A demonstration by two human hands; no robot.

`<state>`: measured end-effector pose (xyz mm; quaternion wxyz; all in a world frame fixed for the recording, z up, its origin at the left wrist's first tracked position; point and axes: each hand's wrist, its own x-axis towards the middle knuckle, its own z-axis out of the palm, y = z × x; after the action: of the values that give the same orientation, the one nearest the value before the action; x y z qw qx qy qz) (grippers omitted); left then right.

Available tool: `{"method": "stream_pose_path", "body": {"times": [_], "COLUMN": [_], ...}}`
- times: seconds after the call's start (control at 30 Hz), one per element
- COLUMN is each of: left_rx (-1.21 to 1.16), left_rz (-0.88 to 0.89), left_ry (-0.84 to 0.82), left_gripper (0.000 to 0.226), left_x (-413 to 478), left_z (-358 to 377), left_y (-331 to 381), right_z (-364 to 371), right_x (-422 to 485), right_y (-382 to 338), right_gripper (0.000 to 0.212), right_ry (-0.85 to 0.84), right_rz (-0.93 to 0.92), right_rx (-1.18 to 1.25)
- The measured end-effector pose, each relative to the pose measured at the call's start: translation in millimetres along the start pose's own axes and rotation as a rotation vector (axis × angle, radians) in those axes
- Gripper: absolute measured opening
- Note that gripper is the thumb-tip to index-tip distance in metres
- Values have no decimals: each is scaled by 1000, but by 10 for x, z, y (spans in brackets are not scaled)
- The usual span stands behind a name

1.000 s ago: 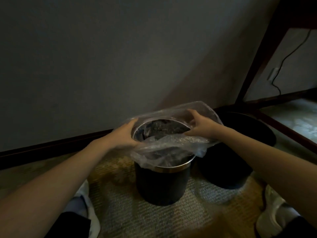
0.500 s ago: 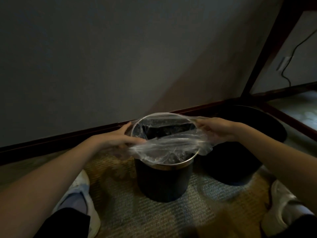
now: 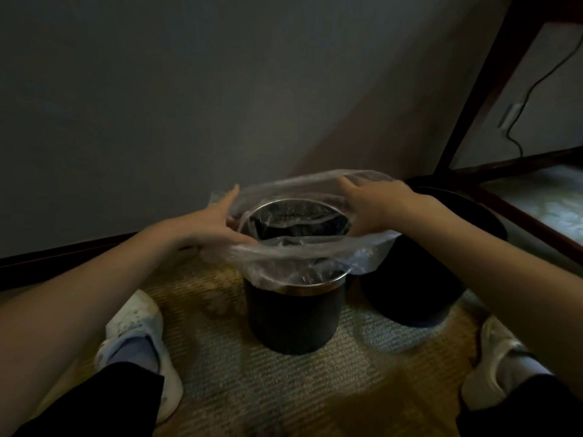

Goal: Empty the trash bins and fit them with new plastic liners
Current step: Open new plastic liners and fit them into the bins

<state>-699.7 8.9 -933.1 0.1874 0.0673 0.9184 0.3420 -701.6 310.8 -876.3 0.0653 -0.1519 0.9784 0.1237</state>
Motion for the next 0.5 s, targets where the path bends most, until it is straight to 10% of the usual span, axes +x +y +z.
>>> {"method": "stream_pose_path", "body": {"times": [0.1,0.23,0.5], "left_rx": [183,322,511], "left_rz": [49,50,5], "left_ry": [-68,-209,-294], "left_gripper": [139,152,152], "left_x": [-50,-148,-299], "left_z": [23,74,193], "left_y": [85,175,293], "right_z": [78,240,642], "right_x": [43,241,610], "right_y": [-216,-445,-763], "right_gripper": [107,15,15], "right_ry": [-88,-363,-377], "right_rz": [-85,-89,-44], "right_rx": [26,-19,-44]}}
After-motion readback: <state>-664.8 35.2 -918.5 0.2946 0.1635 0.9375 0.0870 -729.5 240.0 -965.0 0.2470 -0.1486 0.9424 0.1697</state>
